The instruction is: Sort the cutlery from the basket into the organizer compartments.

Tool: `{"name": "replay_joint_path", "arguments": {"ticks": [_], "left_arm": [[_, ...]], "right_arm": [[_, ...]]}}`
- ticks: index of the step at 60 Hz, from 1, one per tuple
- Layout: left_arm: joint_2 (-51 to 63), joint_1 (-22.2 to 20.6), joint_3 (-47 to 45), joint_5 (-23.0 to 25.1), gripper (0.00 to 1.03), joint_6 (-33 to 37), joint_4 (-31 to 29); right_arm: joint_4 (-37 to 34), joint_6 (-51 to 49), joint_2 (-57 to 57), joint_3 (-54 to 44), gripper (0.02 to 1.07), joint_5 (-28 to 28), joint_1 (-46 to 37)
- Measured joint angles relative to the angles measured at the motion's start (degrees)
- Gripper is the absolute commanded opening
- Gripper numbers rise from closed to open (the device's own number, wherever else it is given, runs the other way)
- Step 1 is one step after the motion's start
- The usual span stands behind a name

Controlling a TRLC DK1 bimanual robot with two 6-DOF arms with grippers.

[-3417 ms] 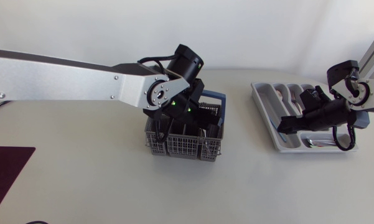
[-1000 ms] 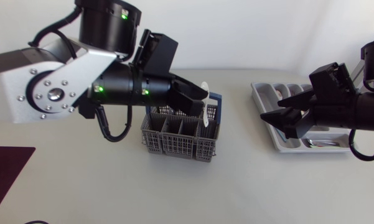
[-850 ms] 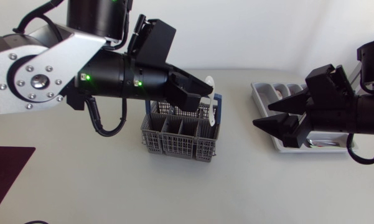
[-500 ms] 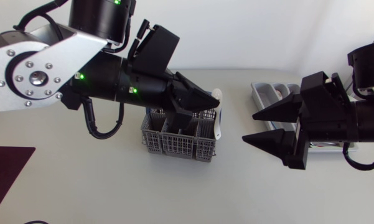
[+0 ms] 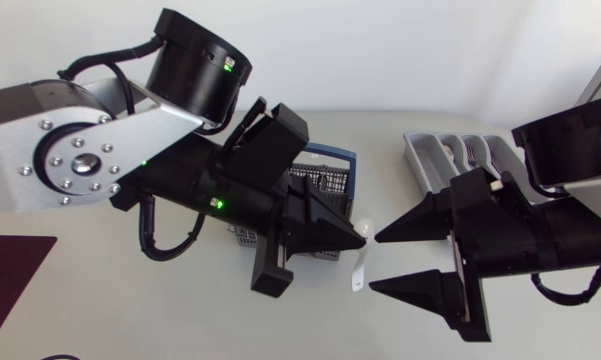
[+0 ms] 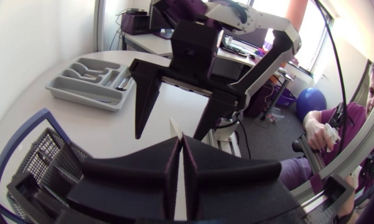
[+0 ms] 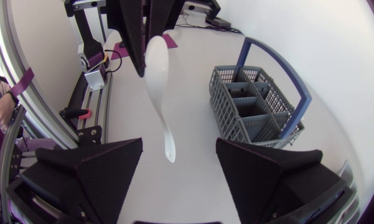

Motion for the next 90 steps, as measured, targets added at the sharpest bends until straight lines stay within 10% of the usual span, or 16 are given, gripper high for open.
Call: {"name": "replay_joint_path", "arguments": {"ticks": [43, 59, 74, 90], "left_arm": [[0.04, -1.25, -1.44, 6.51, 0.03, 5.7, -4.72], [0.04, -2.05, -1.44, 7.54, 0.04, 5.68, -5.31], [0.04, -1.01, -1.07, 7.32, 0.85, 5.35, -5.29], [0.02, 2.14, 4.72, 4.24, 0.91, -0.96, -0.87]], "right_arm": [[-3.63, 0.0, -1.4, -0.63, 0.12, -2.58, 9.75], [-3.61, 0.87, -1.4, -0.81, 0.08, -2.54, 11.21], [-3.87, 1.36, -1.44, -2.36, 0.08, -2.95, 11.43], [-4.04, 1.66, 0.24, -3.48, 0.08, 1.36, 9.14]]}}
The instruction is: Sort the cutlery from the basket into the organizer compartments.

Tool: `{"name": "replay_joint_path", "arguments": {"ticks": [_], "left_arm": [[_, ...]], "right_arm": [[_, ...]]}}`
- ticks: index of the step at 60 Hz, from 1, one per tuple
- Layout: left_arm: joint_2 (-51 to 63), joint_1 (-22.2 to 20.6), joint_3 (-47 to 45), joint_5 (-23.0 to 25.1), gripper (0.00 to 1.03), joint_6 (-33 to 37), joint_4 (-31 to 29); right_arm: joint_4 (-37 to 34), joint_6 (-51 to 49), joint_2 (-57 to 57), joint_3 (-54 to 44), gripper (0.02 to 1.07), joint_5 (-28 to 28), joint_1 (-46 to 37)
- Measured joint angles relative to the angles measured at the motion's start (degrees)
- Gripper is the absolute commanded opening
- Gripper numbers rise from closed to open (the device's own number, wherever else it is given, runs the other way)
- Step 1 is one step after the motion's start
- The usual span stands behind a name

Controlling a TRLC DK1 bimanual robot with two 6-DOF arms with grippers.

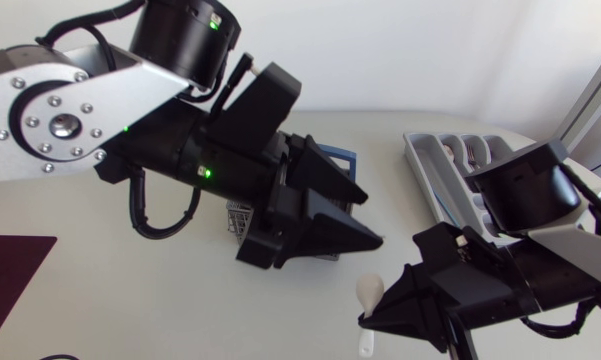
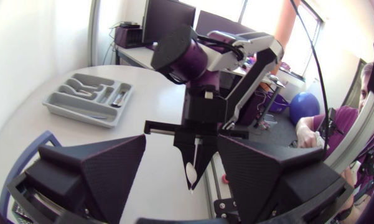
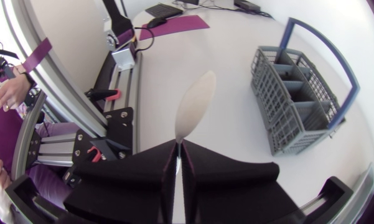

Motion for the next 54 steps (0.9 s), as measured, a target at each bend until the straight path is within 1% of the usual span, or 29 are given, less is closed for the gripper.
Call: {"name": "replay_joint_path", "arguments": {"ticks": [4, 10, 14, 16, 23, 28, 35, 41, 46, 54], "left_arm": [[0.0, 0.72, 0.42, -3.17, 0.92, -1.49, 0.87], [0.02, 1.53, 0.42, -10.58, 0.92, -2.97, 0.98], [0.02, 1.95, 0.42, -18.47, 0.92, -3.32, 1.01], [0.02, 2.08, 0.42, -21.31, 0.92, -3.37, 0.98], [0.0, 3.26, 0.35, -27.85, 0.92, -3.91, 1.01], [-0.09, 4.59, 0.02, -31.91, 0.92, -4.0, 1.03], [-0.2, 7.26, -0.44, -35.21, 0.92, -4.0, 0.98], [-0.2, 10.43, -0.76, -37.75, 0.92, -4.0, 0.98], [-0.2, 12.92, -1.36, -38.58, 0.92, -4.0, 0.96], [-0.31, 15.37, -2.73, -39.65, 0.92, -3.98, 0.96]], "right_arm": [[0.0, -0.31, 0.0, 0.0, 0.08, 1.57, -3.78], [0.24, -2.03, 0.44, 0.04, 0.08, 4.85, -11.78], [1.27, -3.48, 1.49, 0.15, 0.08, 8.39, -17.62], [2.27, -4.22, 1.99, 0.28, 0.08, 10.16, -19.96], [8.22, -6.51, 3.61, 0.35, 0.08, 17.33, -26.43], [11.67, -8.74, 5.31, 0.37, 0.08, 20.02, -31.02], [15.76, -12.31, 8.31, 0.46, 0.08, 23.1, -37.48], [20.17, -16.33, 11.17, 0.52, 0.08, 24.74, -43.25], [22.91, -19.39, 13.55, 0.79, 0.08, 25.75, -47.71], [30.42, -23.65, 18.62, 0.79, 0.08, 29.05, -52.54]]}}
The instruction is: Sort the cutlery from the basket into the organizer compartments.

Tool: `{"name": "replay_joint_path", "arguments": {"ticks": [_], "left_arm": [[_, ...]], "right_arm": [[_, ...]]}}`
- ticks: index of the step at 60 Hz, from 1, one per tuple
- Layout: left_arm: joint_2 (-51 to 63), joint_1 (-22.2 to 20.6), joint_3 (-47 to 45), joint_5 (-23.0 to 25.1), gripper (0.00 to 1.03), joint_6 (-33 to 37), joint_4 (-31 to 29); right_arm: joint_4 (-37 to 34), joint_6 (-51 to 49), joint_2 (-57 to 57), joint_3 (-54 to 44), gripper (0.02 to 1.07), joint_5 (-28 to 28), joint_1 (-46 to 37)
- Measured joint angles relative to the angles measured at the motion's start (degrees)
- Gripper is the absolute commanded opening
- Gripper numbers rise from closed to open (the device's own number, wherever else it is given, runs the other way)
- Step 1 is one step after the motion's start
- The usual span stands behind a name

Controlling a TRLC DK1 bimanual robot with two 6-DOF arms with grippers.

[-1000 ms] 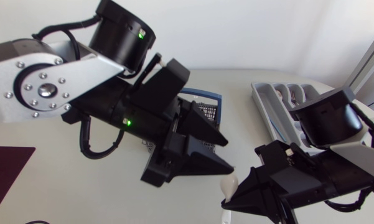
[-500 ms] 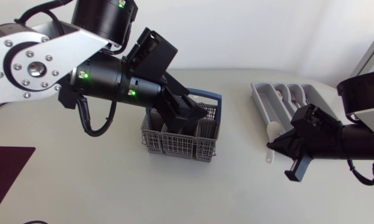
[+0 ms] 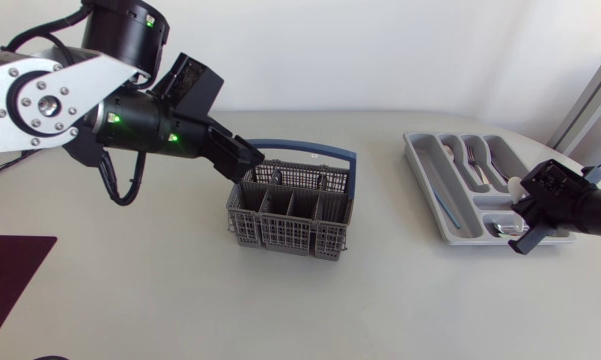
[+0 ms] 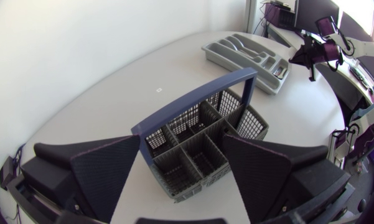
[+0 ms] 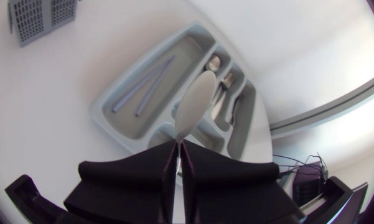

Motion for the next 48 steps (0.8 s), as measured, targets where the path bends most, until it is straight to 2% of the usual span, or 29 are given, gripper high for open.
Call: {"name": "replay_joint_path", "arguments": {"ticks": [19, 38, 39, 44, 48], "left_arm": [[-0.68, 3.87, -2.03, -1.97, 0.92, 0.04, -0.02], [-2.91, 4.22, -3.02, -2.75, 0.92, 0.04, -0.55], [-2.91, 4.22, -3.02, -2.78, 0.92, 0.04, -0.63], [-3.02, 4.22, -3.23, -2.82, 0.92, 0.04, -0.72], [-3.13, 4.22, -3.43, -2.99, 0.92, 0.04, -1.01]], "right_arm": [[21.7, -7.93, 15.32, 0.0, 0.08, 6.88, -5.66], [30.58, -11.72, 25.62, -0.02, 0.09, 10.45, -6.64], [30.75, -11.76, 25.75, -0.02, 0.1, 10.56, -6.64], [31.52, -12.15, 26.23, -0.39, 0.33, 11.3, -6.64], [31.58, -12.37, 26.23, -0.92, 0.56, 11.58, -6.6]]}}
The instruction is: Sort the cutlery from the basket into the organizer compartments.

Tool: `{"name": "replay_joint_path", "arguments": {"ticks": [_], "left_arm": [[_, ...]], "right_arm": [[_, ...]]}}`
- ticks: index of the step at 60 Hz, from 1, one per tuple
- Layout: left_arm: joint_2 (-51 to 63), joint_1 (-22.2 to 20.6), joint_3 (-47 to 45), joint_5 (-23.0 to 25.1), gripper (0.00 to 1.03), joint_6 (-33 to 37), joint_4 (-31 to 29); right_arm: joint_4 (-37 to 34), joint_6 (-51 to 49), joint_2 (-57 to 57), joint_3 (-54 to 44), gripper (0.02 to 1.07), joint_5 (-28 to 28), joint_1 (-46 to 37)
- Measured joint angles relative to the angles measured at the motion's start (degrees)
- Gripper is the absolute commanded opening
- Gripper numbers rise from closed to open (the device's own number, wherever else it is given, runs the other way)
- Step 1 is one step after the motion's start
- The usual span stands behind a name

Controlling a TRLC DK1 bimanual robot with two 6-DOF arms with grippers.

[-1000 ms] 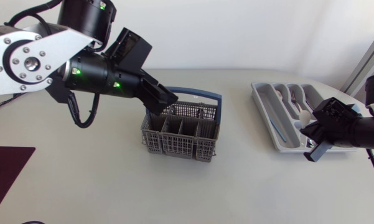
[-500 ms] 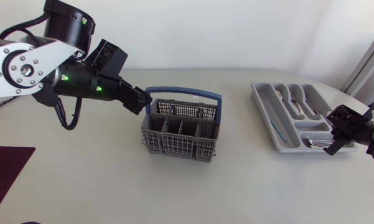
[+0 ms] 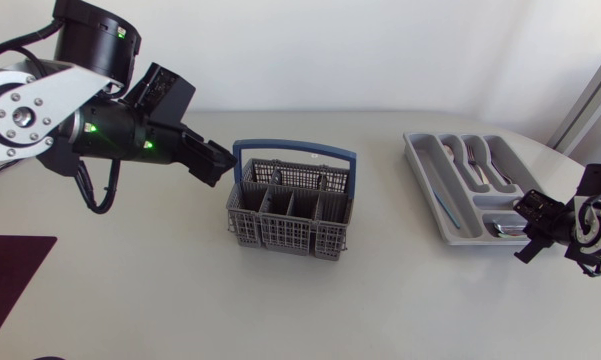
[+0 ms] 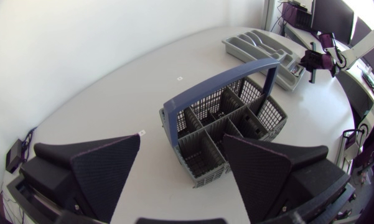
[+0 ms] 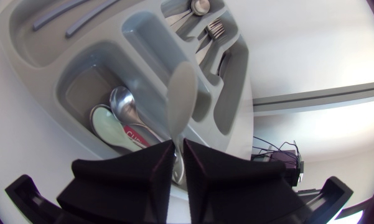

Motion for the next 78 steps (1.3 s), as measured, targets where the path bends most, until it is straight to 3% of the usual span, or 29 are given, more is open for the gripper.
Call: {"name": "replay_joint_path", "arguments": {"ticks": [3, 7, 16, 31, 43, 51, 59, 78], "left_arm": [[-0.13, 0.0, -0.24, 0.0, 0.92, 0.0, -0.09], [-0.44, 0.04, -0.31, 0.0, 0.92, 0.0, -0.57], [-1.46, 0.31, -0.31, -0.02, 0.92, 0.0, -0.85], [-2.36, 1.75, -0.31, -0.17, 0.92, 0.0, -1.6], [-2.75, 4.96, -1.49, -0.2, 0.92, 0.0, -1.46], [-2.75, 7.72, -3.74, -0.17, 0.91, 0.22, -0.9], [-2.25, 10.03, -5.53, -0.15, 0.91, 1.22, 0.42], [7.78, 11.56, -8.81, -0.17, 0.91, 3.72, 5.62]], "right_arm": [[0.0, -0.15, 0.0, -0.52, 0.74, 0.22, 0.02], [0.0, -0.2, -0.02, -1.05, 0.87, 0.33, 0.02], [0.13, -0.42, -2.32, -1.99, 0.95, 0.72, 0.02], [-7.45, -0.07, -13.62, -3.32, 0.95, -0.2, 0.0], [-22.16, 5.53, -26.75, -3.3, 0.95, -3.39, 2.34], [-33.46, 12.72, -33.14, -3.15, 0.95, -6.88, 9.68], [-39.1, 20.59, -35.21, -2.84, 0.95, -7.89, 18.56], [-42.07, 38.6, -28.35, 3.56, 0.95, -8.13, 39.6]]}}
